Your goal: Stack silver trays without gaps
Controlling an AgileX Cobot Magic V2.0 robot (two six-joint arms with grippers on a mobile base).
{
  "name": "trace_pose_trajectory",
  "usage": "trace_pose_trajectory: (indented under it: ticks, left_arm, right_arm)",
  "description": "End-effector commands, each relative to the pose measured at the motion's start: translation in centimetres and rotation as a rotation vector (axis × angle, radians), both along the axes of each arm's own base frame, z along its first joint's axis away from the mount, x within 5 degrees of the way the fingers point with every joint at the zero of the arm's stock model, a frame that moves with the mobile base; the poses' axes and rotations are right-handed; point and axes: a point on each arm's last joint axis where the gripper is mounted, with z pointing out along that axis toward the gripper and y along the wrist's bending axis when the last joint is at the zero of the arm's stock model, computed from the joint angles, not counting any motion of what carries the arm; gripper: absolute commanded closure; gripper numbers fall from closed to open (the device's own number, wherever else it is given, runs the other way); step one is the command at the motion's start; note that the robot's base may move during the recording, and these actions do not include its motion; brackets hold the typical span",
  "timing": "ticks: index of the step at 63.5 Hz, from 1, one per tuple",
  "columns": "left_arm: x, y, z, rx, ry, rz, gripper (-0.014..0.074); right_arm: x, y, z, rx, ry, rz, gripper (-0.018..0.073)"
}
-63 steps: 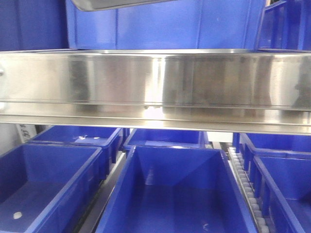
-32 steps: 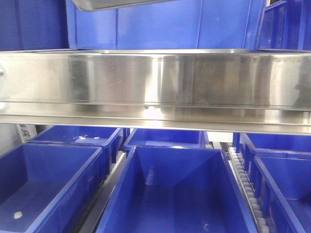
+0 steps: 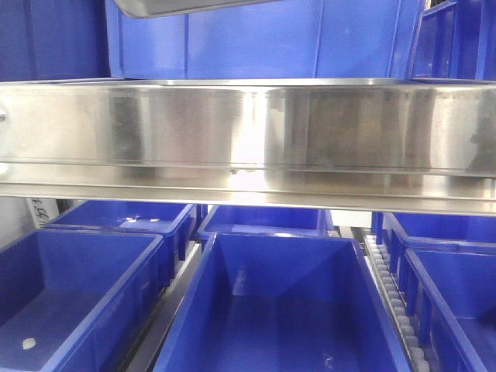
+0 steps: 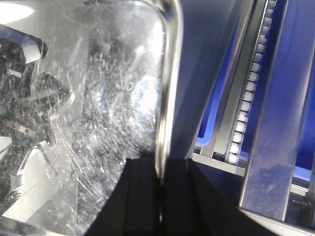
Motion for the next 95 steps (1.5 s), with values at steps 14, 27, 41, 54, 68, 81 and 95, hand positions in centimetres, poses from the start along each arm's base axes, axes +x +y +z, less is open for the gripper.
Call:
trace_pose_trajectory:
  ticks: [14, 27, 41, 54, 68, 81, 95]
  left_arm:
    - [-0.2, 0.6, 3.3, -0.137, -0.115, -0.016, 0.0645]
    - [2.4, 2.4, 5.2, -0.179, -0.217, 0.062, 0.0645]
    - [5.7, 0.9, 4.4, -0.146, -0.243, 0.021, 0.0645]
    - [8.3, -0.3, 1.9, -0.133, -0.233, 0.031, 0.0645]
    - [9.8, -0.4, 0.3, -0.106, -0.219, 0.045, 0.0644]
    - [10.8, 0.1, -1.1, -0.075, -0.172, 0.064, 0.0603]
    - [10.8, 0.1, -1.3, -0.059, -0.178, 0.029, 0.0208]
  right_arm:
    - [-1.4, 0.3, 2.0, 0.085, -0.042, 0.041, 0.0504]
    - [0.0, 0.7, 1.4, 0.123, -0.048, -0.012, 0.0504]
    - [2.9, 1.5, -1.0, 0.117, 0.0, -0.054, 0.0504]
    - [5.5, 0.4, -3.0, 0.106, 0.026, -0.119, 0.0504]
    - [6.8, 0.4, -4.0, 0.101, 0.026, -0.134, 0.0503]
    - [7.6, 0.7, -5.3, 0.083, 0.06, -0.132, 0.04]
    - [7.8, 0.6, -4.8, 0.079, 0.026, -0.125, -0.006]
